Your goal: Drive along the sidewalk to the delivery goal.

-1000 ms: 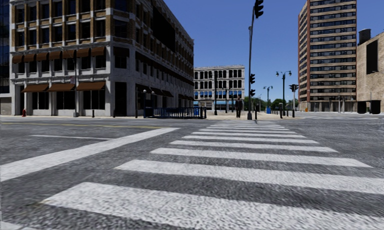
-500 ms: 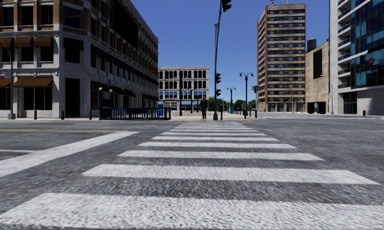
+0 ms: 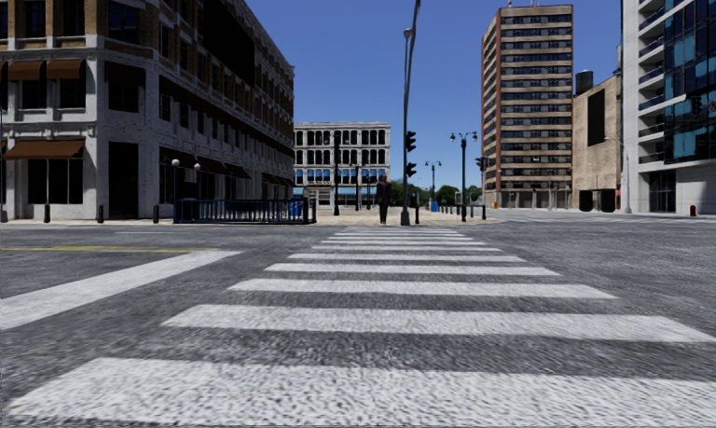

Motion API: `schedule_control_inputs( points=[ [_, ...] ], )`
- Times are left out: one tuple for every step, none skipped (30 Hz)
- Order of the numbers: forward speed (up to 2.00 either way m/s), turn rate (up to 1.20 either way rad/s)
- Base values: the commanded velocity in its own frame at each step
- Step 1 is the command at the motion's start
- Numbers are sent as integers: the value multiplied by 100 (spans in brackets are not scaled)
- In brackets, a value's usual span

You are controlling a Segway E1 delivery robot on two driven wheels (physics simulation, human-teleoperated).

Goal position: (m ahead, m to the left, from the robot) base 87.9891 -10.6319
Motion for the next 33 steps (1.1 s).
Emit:
schedule_control_inputs(
  points=[
    [200, 0],
    [200, 0],
    [200, 0],
    [200, 0],
    [200, 0],
    [200, 0],
    [199, 0],
    [193, 0],
    [183, 0],
    [175, 0],
    [175, 0],
    [172, 0],
    [171, 0],
    [171, 0],
    [170, 0],
    [169, 0],
    [169, 0],
    [169, 0],
    [169, 0],
    [169, 0],
    [169, 0],
    [169, 0],
    [169, 0],
    [169, 0],
    [169, 0],
    [169, 0],
    [168, 0],
    [168, 0],
    [168, 0],
    [168, 0],
    [168, 0],
    [168, 0],
    [168, 0]
  ],
)
